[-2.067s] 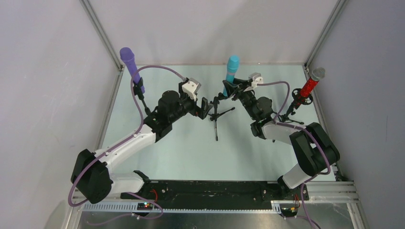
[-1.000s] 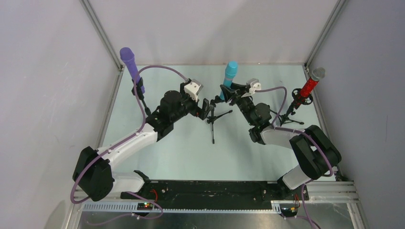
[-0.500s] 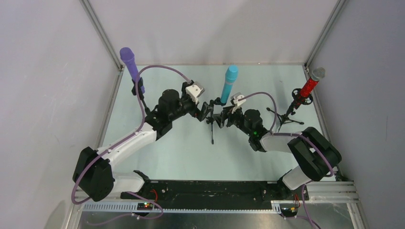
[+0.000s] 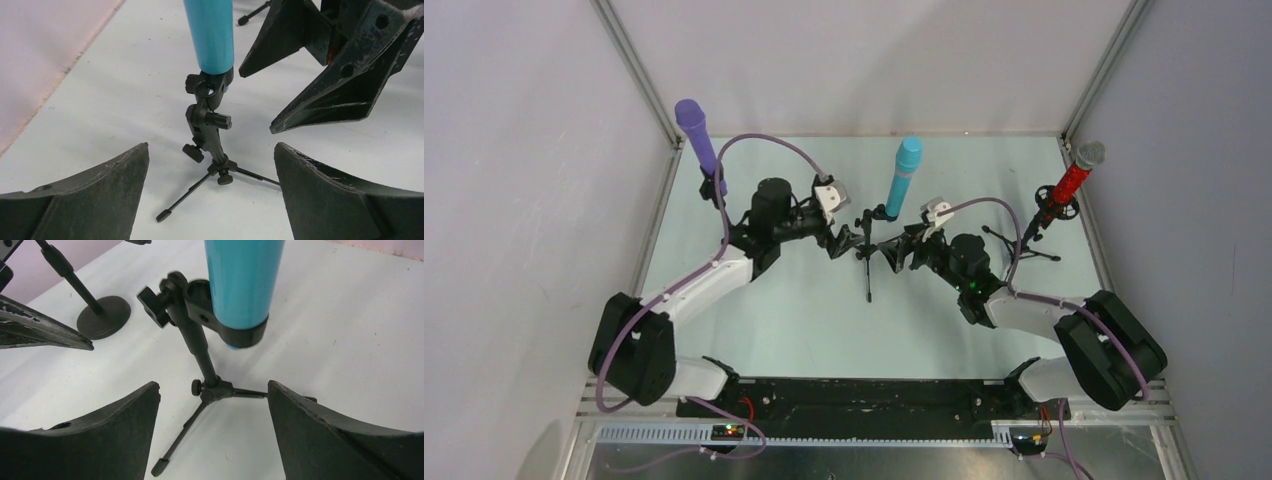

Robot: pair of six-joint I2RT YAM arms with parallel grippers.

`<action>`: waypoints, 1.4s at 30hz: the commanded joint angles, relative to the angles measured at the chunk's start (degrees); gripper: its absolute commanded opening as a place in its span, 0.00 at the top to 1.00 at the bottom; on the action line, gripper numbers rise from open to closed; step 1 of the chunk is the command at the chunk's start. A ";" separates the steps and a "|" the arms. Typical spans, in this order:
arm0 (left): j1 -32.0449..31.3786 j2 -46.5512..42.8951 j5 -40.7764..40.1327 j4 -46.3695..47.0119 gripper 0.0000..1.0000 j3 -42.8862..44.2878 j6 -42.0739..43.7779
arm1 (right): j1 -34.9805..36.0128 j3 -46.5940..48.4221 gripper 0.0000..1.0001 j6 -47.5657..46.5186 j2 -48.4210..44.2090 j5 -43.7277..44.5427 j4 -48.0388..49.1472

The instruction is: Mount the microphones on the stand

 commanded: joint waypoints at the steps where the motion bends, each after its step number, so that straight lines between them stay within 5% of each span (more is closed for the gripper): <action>1: 0.80 3.40 7.00 1.42 0.02 4.79 4.91 | -0.74 -1.53 0.17 -1.03 -2.45 -0.20 -1.39; 19: 0.93 15.17 13.65 1.42 0.07 13.03 9.08 | -2.48 -2.58 0.16 -0.37 -3.16 -1.84 -2.90; 36: 1.23 19.48 15.17 0.40 0.26 15.44 6.24 | -3.17 -2.57 0.18 0.22 -2.74 -3.28 -3.60; 42: 1.46 20.72 15.70 -0.94 0.44 16.55 5.96 | -3.26 -2.58 0.19 0.27 -2.89 -3.34 -4.01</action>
